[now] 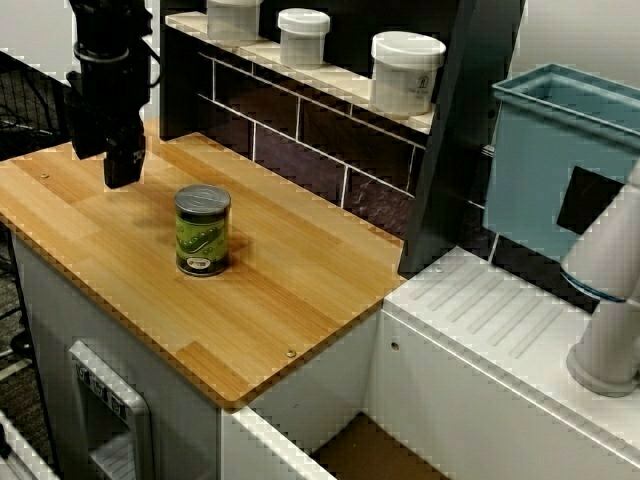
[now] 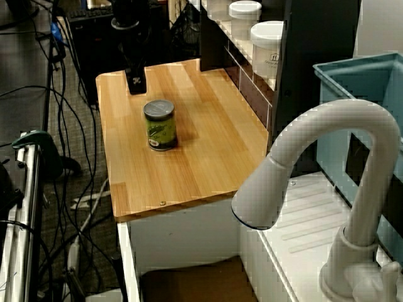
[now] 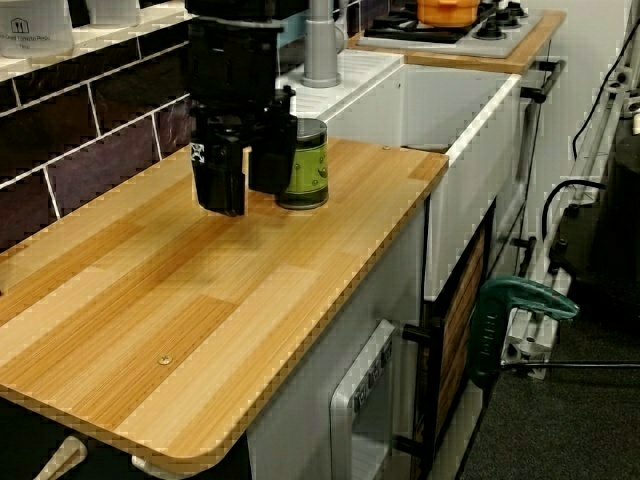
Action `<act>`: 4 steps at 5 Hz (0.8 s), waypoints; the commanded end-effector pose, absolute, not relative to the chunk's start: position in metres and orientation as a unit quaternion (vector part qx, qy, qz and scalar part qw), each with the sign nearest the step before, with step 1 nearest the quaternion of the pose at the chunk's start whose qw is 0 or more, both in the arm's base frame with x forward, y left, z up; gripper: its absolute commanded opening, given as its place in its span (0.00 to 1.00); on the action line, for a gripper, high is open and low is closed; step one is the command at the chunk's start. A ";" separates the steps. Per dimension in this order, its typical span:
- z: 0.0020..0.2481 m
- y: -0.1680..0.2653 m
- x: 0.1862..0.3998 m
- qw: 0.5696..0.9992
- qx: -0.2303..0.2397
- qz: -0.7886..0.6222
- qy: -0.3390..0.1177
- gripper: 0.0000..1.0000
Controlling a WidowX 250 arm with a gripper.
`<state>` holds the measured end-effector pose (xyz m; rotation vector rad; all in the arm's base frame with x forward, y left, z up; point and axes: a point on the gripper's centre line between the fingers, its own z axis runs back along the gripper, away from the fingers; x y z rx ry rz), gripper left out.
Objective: Push into sink
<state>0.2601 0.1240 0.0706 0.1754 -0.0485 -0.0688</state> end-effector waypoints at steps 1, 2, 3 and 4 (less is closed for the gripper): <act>0.047 0.108 0.263 0.995 0.092 -0.048 -0.006 1.00; 0.037 0.102 0.276 0.996 0.078 -0.044 0.006 1.00; 0.033 0.094 0.290 0.997 0.071 -0.043 0.009 1.00; 0.038 0.082 0.294 0.997 0.056 -0.052 0.009 1.00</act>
